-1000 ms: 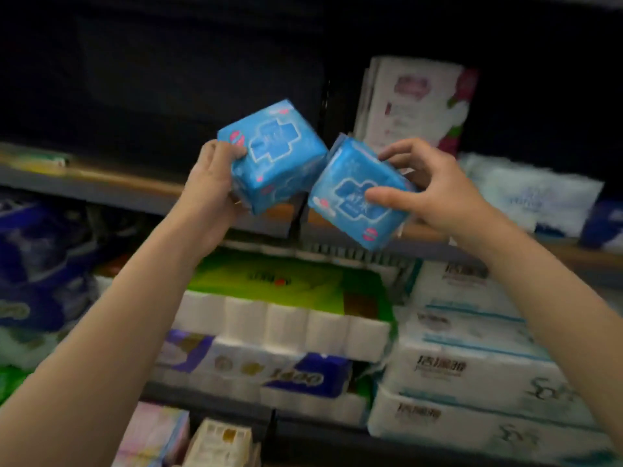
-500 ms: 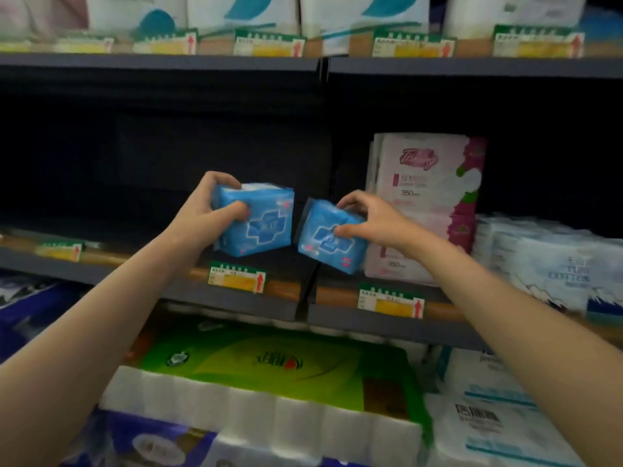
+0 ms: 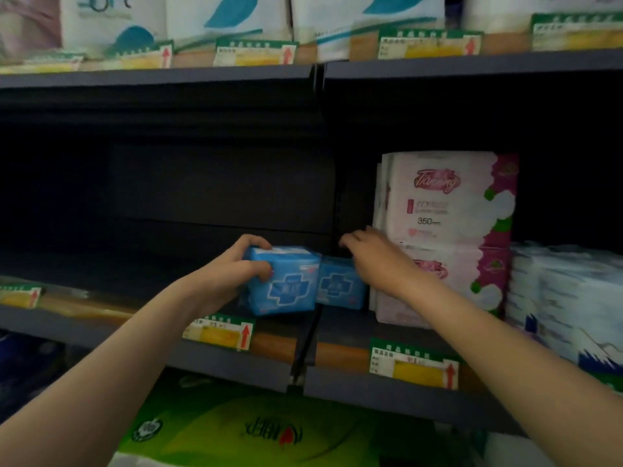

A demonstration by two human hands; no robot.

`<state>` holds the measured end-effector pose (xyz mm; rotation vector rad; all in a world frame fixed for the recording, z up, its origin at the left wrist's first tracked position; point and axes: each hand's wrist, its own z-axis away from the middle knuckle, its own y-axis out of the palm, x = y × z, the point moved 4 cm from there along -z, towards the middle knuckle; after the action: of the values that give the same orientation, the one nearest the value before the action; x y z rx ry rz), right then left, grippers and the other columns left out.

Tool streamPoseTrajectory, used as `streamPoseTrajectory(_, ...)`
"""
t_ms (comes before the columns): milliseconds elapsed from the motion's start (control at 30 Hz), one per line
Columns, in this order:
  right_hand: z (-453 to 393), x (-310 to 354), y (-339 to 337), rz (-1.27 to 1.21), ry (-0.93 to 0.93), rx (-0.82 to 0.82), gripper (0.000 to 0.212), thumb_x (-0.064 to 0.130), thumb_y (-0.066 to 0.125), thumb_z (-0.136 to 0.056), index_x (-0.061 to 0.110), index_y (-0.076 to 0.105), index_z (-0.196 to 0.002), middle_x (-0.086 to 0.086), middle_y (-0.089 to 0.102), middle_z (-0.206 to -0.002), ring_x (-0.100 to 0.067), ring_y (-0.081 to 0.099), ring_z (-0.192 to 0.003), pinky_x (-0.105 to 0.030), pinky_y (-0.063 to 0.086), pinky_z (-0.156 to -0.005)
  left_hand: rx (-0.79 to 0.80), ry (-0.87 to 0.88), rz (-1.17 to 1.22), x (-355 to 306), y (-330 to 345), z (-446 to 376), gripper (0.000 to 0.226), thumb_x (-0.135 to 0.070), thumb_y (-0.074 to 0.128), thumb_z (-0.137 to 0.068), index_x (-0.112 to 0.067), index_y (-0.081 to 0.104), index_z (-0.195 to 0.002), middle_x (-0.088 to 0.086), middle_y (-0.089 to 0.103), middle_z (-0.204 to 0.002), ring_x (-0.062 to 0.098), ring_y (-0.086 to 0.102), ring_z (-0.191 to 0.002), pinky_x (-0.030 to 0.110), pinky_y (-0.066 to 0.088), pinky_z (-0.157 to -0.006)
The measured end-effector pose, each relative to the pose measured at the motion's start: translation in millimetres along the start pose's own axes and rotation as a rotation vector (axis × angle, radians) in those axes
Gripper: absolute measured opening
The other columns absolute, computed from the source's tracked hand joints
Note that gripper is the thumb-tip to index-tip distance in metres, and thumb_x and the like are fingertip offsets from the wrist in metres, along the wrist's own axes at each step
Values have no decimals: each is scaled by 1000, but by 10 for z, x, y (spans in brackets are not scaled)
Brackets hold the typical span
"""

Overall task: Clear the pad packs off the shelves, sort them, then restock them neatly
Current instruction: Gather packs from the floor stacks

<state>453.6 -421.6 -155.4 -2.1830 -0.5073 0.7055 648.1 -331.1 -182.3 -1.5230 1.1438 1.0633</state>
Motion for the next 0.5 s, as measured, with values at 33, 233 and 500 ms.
streamPoseTrajectory(33,79,-36,-95,9,-27,-74,37,-2,52,-86,3,53,-122,-19,56,-119,-35,50,-110,-36,39,-94,39,-6,19,9,66,-62,37,6,56,-77,-26,50,-96,12,51,-105,25,59,-85,32,48,-61)
streamPoseTrajectory(233,505,-377,-193,292,94,-118,74,23,93,-34,16,69,-103,-18,52,-133,-40,29,-125,-67,24,-101,137,128,-945,17,488,-391,48,-18,63,-84,-28,42,-127,9,31,-141,30,37,-123,40,37,-102)
streamPoseTrajectory(500,567,-407,-209,241,187,-14,84,12,80,-68,28,38,-139,-7,6,-158,-40,4,-138,-64,22,-102,85,341,-1486,-41,1097,-775,64,-24,62,-88,-18,29,-143,6,30,-142,32,32,-127,38,39,-102)
